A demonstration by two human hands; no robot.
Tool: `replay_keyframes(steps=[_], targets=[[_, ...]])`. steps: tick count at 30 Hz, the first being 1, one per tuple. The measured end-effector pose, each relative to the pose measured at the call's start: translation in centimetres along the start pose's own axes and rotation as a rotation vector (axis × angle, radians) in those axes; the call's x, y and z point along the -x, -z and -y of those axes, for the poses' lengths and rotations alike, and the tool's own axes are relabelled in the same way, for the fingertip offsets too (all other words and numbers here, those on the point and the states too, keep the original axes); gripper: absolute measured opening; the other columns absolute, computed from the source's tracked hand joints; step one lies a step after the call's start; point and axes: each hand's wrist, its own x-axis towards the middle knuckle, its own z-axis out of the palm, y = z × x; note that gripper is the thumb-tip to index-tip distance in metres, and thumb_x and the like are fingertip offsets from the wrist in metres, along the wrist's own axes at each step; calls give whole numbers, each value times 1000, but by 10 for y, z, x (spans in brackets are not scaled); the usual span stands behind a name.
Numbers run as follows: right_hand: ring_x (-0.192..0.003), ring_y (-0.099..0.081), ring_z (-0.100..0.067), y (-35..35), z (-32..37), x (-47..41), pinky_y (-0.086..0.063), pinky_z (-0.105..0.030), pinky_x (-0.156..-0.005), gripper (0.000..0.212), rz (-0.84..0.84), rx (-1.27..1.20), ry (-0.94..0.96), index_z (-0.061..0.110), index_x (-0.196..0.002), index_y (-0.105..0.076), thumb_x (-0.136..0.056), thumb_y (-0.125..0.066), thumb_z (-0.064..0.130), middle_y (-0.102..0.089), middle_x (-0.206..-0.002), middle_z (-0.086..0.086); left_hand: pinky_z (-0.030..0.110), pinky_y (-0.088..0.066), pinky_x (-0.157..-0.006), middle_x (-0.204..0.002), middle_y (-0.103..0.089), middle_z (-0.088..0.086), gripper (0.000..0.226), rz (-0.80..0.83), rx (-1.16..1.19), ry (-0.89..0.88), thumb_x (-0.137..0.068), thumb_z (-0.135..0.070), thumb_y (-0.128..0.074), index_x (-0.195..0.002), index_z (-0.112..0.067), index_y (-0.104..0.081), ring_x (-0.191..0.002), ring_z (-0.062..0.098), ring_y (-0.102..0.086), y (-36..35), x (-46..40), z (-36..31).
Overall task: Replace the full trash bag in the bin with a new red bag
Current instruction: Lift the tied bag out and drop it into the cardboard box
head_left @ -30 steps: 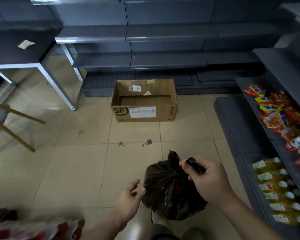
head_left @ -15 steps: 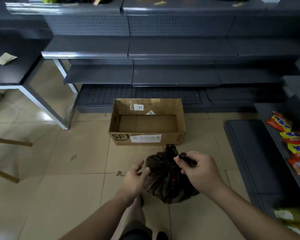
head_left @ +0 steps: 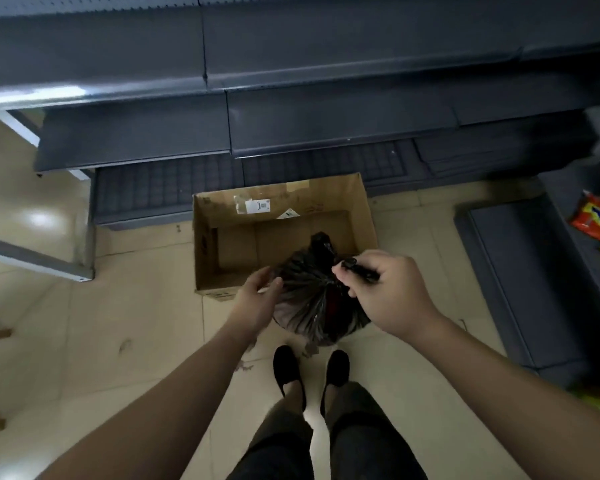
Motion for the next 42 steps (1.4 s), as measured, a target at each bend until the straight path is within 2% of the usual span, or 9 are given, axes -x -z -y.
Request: replay_keyframes(steps=[7,11,14,19,24,28,31,38,42], targets=[[-68,-67,-23,-50,-48,-122,-54,-38,-65,14,25,16,-22,7,-78,-77,-89,-74,14,-69,-69,-8,45,-54,-97,-122,-68,-8,53,-55,61,30,-92,-45,-62,-142,-30,-51,-108,15,-66,-2,-119,4],[-67,-64,-4,-93,-102,-184,-45,-16,-60,13,46,54,-40,16,-78,-77,-90,-73,19,-63,-65,12,45,-55,-97,-105,-66,-20,58,-100,164,65,-93,-42,-64,-146,-25,-47,-105,11,-68,-10,-193,24],[-64,-59,9,-130,-154,-219,-37,-2,-57,32,42,112,-17,39,-65,-62,-89,-73,22,-56,-60,22,38,-58,-89,-97,-74,-22,69,-107,205,37,-85,-53,-68,-145,-25,-47,-99,9,-72,-15,-251,54],[-75,-70,-7,-190,-254,-268,-55,-24,-69,10,93,82,-112,18,-86,-79,-91,-70,21,-72,-83,8,25,-53,-76,-114,-65,-16,58,-155,100,45,-91,-53,-62,-143,-32,-49,-97,3,-64,-32,-348,100],[-76,-69,-4,-243,-339,-308,-56,-21,-68,10,135,101,-180,24,-88,-78,-92,-69,23,-70,-85,14,1,-44,-49,-88,-56,-31,48,-160,1,60,-96,-41,-60,-141,-27,-53,-69,-15,-59,-53,-425,137],[-78,-70,-6,-280,-393,-332,-58,-25,-69,12,186,105,-265,26,-87,-78,-93,-67,24,-71,-83,14,7,-42,-56,-85,-51,-33,48,-151,-11,71,-96,-40,-59,-141,-25,-53,-72,-13,-54,-67,-468,167],[-84,-70,-8,-301,-422,-340,-60,-30,-77,13,232,121,-327,26,-93,-78,-94,-66,21,-73,-90,10,6,-47,-47,-88,-55,-28,47,-115,29,124,-97,-37,-59,-142,-27,-51,-67,-10,-63,-76,-488,187],[-81,-67,-8,-316,-426,-345,-49,-21,-65,15,251,187,-295,18,-103,-74,-95,-64,25,-70,-87,4,10,-50,-48,-93,-63,-20,30,-103,46,165,-98,-39,-57,-128,-36,-56,-77,-1,-66,-82,-496,190],[-99,-66,-13,-301,-411,-337,-47,-13,-66,38,282,191,-361,27,-128,-62,-91,-68,34,-69,-111,5,6,-48,-46,-92,-62,-20,22,-93,45,138,-100,-34,-56,-121,-40,-52,-68,-12,-67,-81,-479,169]])
